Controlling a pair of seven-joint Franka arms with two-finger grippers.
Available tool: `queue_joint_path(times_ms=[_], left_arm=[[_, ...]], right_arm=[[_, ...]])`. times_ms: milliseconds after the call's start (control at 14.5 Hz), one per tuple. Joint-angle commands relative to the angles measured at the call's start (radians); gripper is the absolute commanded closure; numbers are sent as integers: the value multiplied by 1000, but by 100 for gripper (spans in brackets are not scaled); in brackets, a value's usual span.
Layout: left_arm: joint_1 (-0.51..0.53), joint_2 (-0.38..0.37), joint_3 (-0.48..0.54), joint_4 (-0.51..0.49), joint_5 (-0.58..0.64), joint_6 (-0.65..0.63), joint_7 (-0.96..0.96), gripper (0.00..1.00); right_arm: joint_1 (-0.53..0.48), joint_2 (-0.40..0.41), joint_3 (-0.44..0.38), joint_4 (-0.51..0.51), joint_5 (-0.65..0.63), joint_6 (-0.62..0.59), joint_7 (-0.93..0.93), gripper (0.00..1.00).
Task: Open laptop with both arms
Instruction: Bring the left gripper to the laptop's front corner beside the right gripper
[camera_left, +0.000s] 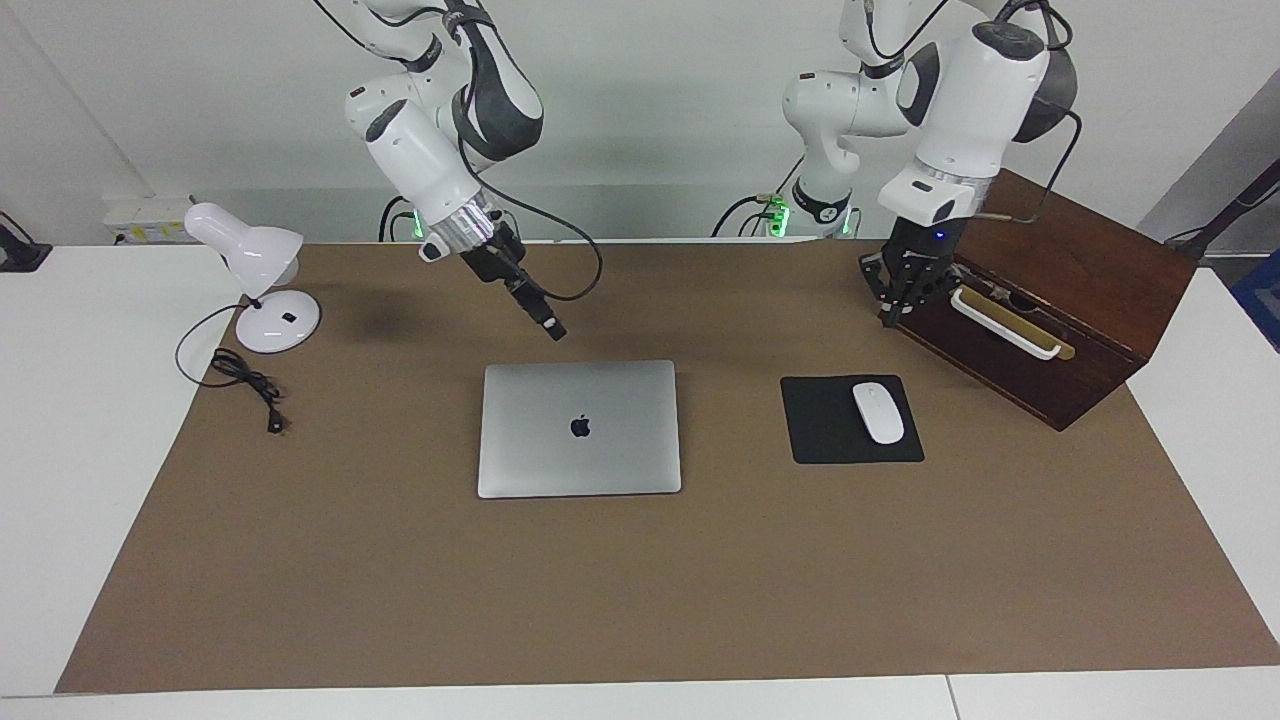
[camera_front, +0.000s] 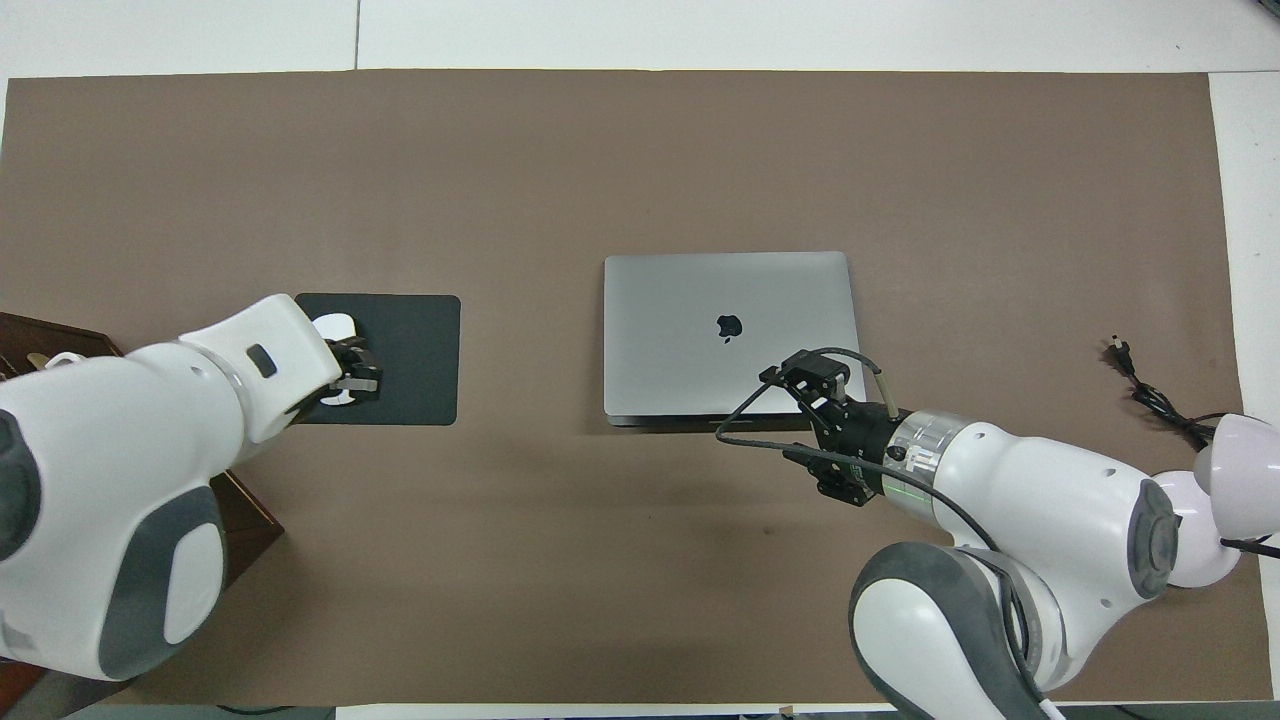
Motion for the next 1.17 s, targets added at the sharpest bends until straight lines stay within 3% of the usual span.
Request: queue_joint_path(times_ms=[0,138,414,621,828,1103], left_arm=[[-82,-46,15,-145,-17,189,27,100],[-137,-33,18,-220,-17,336,37,100],[-229,95,18,-286,-17,603,40,100],[-278,190,18,-318,-17,789,40,100],[-310,255,18,-320,-15,878,40,100],[-372,419,18,-317,-15,1096,26,100]], right_arm=[[48,29,0,-39,17,132,-4,0],[64,67,1,-46,17,207,-4,0],[122,115,1,-60,46,324,-7,0],[136,123,1,-60,72,332,-27,0],[136,149,1,-60,77,335,-42,0],[133,178,1,-53,80,340,-67,0]])
